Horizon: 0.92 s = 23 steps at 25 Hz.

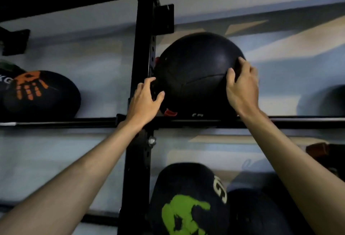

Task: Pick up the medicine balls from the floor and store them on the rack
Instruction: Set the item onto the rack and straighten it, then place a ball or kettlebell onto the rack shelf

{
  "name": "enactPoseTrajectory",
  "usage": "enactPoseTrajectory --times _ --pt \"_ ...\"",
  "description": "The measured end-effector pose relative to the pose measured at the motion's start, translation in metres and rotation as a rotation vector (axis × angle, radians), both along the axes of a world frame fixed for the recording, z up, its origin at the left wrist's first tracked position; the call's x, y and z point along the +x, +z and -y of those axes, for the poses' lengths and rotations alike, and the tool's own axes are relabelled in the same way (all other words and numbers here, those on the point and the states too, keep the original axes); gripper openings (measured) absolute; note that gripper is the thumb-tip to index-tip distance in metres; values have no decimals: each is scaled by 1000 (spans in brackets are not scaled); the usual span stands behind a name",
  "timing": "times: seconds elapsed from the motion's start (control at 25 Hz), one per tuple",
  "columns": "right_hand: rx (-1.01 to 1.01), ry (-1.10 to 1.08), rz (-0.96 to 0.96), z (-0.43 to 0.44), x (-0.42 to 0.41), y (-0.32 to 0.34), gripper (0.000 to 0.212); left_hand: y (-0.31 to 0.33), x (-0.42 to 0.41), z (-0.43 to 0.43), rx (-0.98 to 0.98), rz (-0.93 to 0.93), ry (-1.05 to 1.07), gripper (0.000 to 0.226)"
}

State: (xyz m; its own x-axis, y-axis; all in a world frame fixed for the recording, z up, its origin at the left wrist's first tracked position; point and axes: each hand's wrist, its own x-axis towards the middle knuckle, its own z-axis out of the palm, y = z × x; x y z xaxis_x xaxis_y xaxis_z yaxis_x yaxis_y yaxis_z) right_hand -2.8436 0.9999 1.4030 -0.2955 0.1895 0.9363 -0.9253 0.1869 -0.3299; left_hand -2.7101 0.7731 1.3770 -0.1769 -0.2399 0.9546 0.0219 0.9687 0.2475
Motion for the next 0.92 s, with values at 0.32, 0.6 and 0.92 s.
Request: enactPoseTrajectory --times 0.32,0.6,0.92 --pt "283 55 -129 97 149 -106 26 -109 156 81 86 160 208 8" --pt "800 217 84 232 299 -239 18 -227 302 158 158 569 341 12" --pt "1247 370 359 315 385 -425 25 -401 399 222 365 905 354 16"
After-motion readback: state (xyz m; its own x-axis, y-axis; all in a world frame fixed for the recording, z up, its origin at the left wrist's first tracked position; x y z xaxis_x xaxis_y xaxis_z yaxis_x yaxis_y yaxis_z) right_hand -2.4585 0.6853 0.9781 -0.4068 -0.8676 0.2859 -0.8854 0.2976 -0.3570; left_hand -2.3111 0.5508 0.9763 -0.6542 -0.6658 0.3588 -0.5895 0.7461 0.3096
